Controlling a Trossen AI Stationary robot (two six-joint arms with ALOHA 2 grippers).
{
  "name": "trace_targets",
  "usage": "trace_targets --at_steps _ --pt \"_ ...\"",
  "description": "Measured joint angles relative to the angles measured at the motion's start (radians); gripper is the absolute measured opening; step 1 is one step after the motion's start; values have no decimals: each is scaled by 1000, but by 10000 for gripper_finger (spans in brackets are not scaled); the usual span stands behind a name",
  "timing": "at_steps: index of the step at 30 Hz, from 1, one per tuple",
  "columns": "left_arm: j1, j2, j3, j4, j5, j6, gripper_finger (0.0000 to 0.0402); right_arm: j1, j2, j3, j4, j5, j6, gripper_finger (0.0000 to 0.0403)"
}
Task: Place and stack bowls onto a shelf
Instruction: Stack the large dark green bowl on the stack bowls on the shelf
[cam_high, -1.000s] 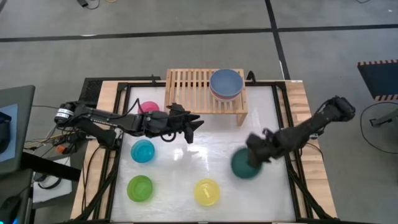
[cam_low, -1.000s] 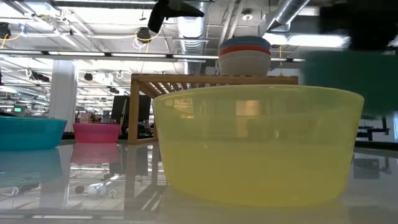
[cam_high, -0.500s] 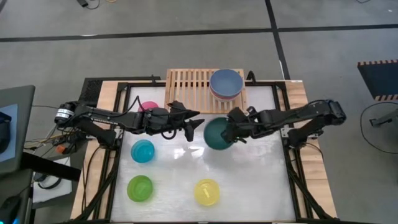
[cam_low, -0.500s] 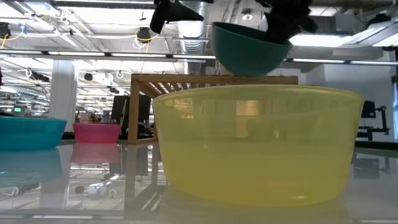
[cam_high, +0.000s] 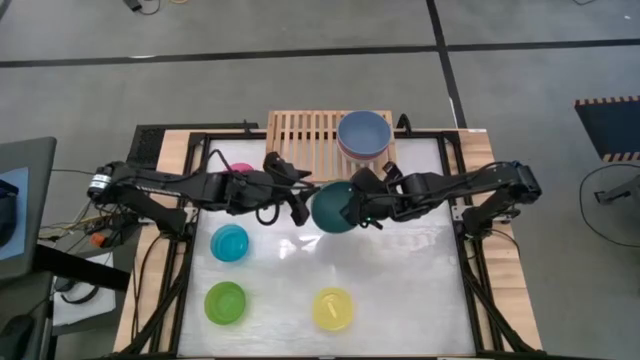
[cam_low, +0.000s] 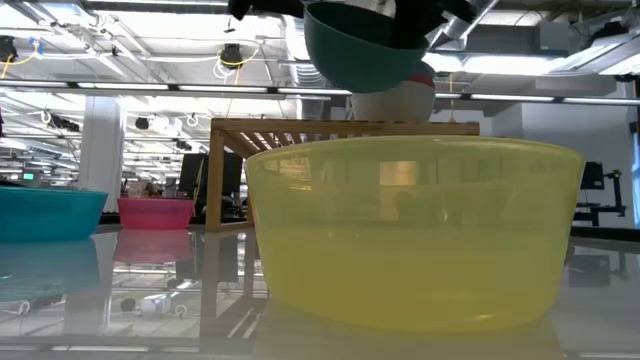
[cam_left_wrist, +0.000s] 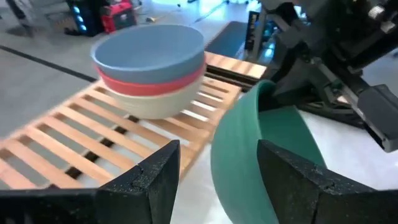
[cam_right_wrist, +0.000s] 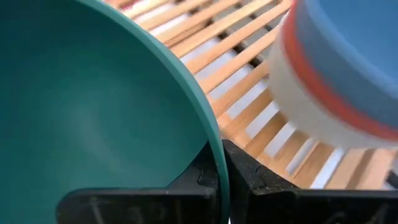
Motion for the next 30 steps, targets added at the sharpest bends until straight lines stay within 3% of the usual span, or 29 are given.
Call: trace_targets --at_steps 9,18,25,30 --pt "26 1 11 -8 3 39 171 -43 4 27 0 53 -20 31" --pt "19 15 55 93 54 95 151 -82 4 28 8 59 -24 30" --pt "40 133 136 -76 -3 119 151 -68 4 31 11 55 -56 29" --pt "28 246 282 -275 -155 116 144 -64 4 31 13 56 -53 31"
